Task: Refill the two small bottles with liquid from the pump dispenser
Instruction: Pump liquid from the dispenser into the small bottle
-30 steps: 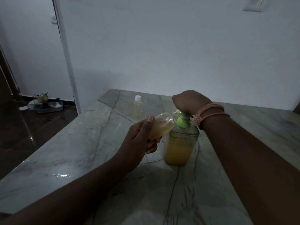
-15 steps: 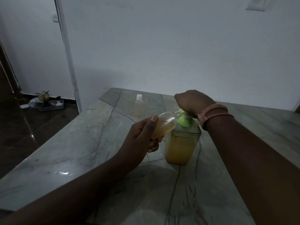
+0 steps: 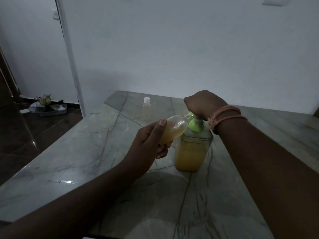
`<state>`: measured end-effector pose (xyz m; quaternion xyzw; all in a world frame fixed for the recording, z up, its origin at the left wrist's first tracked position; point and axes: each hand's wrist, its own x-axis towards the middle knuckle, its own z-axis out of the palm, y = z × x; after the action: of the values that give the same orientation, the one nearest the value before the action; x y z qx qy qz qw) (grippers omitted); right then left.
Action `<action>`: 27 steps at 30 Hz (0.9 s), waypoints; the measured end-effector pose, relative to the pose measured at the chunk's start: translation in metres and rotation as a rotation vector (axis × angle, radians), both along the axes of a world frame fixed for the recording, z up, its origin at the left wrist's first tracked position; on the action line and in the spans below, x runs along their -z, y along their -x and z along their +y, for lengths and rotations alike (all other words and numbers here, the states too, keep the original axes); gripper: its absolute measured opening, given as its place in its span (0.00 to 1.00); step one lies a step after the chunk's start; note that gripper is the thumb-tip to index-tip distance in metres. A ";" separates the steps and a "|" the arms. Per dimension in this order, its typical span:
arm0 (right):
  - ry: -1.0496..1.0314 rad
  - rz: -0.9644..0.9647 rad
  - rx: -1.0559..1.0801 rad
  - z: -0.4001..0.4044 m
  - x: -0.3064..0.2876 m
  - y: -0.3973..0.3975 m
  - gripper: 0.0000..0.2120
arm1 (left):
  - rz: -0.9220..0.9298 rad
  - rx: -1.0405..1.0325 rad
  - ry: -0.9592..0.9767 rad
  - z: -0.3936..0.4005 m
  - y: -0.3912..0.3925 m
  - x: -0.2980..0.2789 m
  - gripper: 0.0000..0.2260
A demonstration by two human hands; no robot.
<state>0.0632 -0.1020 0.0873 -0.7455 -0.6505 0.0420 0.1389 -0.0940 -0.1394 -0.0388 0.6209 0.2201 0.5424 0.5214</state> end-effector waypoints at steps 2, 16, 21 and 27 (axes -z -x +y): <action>-0.018 -0.017 0.002 0.001 -0.002 -0.002 0.15 | -0.001 0.006 0.000 -0.002 0.000 -0.001 0.19; -0.047 0.123 0.070 0.007 0.000 -0.006 0.16 | 0.039 -0.007 -0.019 -0.004 0.000 -0.002 0.19; -0.133 0.132 0.077 0.010 0.001 -0.007 0.19 | 0.053 -0.016 -0.020 -0.003 0.001 -0.002 0.20; -0.084 0.150 0.066 0.011 0.006 -0.007 0.18 | 0.043 -0.015 -0.024 -0.003 0.000 -0.001 0.17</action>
<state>0.0706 -0.0905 0.0815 -0.7548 -0.6147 0.0657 0.2195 -0.0941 -0.1424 -0.0373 0.6369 0.2292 0.5354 0.5051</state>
